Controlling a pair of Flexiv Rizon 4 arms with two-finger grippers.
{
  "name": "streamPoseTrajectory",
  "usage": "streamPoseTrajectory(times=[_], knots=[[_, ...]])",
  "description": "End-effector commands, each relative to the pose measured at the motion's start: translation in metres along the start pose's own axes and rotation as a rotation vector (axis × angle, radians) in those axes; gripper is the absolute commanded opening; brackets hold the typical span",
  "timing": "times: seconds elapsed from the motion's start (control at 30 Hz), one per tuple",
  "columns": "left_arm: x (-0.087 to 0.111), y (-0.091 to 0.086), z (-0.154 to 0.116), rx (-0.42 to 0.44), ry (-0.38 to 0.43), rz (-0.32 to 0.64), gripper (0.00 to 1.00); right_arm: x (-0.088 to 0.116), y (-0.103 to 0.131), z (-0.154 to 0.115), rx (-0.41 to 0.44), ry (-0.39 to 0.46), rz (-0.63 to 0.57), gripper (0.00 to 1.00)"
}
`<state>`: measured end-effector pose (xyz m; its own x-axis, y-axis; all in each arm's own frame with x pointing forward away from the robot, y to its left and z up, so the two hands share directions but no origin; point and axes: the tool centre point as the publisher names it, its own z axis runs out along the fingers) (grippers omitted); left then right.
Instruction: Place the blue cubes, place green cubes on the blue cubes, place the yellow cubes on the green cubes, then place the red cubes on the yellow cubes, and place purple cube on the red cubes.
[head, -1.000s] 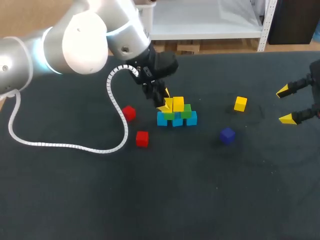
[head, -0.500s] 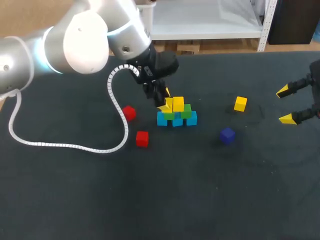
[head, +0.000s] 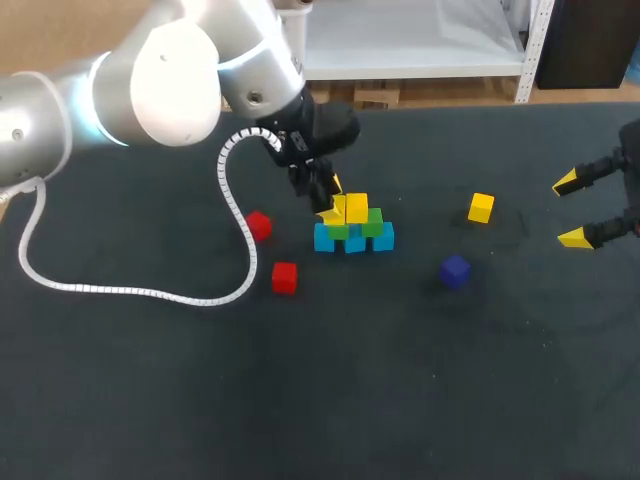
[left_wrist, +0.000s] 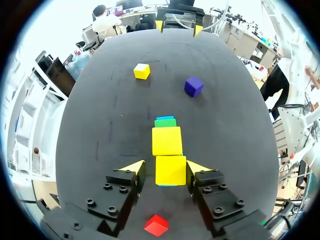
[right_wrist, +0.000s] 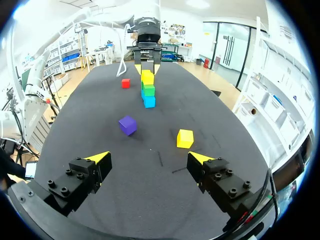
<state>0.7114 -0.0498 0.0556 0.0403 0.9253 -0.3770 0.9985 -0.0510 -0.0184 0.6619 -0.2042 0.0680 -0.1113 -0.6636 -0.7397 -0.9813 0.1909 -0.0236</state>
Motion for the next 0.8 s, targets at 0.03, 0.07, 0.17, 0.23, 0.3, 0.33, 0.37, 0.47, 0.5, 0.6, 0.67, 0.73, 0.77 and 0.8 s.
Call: streamPoseTrajectory(times=[0.03,0.07,0.17,0.23,0.3,0.33,0.37,0.47,0.5,0.6,0.67,0.73,0.77,0.8], knots=[[-0.0015,0.0040,0.0003,0.008,0.005,-0.001,0.50,0.0001,0.0000,0.0001,0.001,-0.001,-0.001,1.00],[-0.0016,0.0040,0.0004,0.008,0.005,-0.001,0.50,0.0001,0.0000,0.0001,0.001,-0.001,-0.001,1.00],[-0.0017,0.0041,0.0005,0.009,0.006,-0.002,0.50,0.0001,0.0000,0.0001,0.001,-0.001,-0.001,1.00],[-0.0018,0.0042,0.0007,0.009,0.006,-0.002,0.50,0.0001,0.0000,0.0001,0.001,-0.001,-0.001,1.00],[-0.0019,0.0043,0.0008,0.009,0.006,-0.002,0.50,0.0001,0.0000,0.0001,0.001,-0.001,-0.001,1.00],[-0.0020,0.0044,0.0008,0.009,0.006,-0.002,0.50,0.0001,0.0000,0.0001,0.001,-0.001,-0.001,1.00],[-0.0021,0.0045,0.0007,0.009,0.007,-0.001,0.50,0.0001,0.0000,0.0001,0.001,-0.001,-0.001,1.00],[-0.0021,0.0048,0.0006,0.008,0.008,0.000,0.51,0.0001,0.0000,0.0001,0.001,-0.001,-0.001,1.00],[-0.0022,0.0049,0.0004,0.008,0.009,0.001,0.52,0.0001,0.0000,0.0001,0.001,-0.001,-0.001,1.00],[-0.0029,0.0045,-0.0006,0.007,0.010,0.002,0.58,0.0001,0.0000,0.0001,0.001,-0.001,-0.001,1.00],[-0.0031,0.0030,-0.0019,0.005,0.010,0.004,0.76,0.0001,0.0000,0.0001,0.001,-0.001,-0.001,1.00],[-0.0023,0.0007,-0.0032,0.004,0.010,0.004,0.91,0.0001,0.0000,0.0001,0.001,-0.001,-0.001,1.00],[-0.0018,-0.0009,-0.0044,0.003,0.009,0.004,0.94,0.0001,0.0000,0.0001,0.001,-0.001,-0.001,1.00],[-0.0013,-0.0028,-0.0059,0.003,0.008,0.004,1.00,0.0001,0.0000,0.0001,0.001,-0.001,-0.001,1.00]])
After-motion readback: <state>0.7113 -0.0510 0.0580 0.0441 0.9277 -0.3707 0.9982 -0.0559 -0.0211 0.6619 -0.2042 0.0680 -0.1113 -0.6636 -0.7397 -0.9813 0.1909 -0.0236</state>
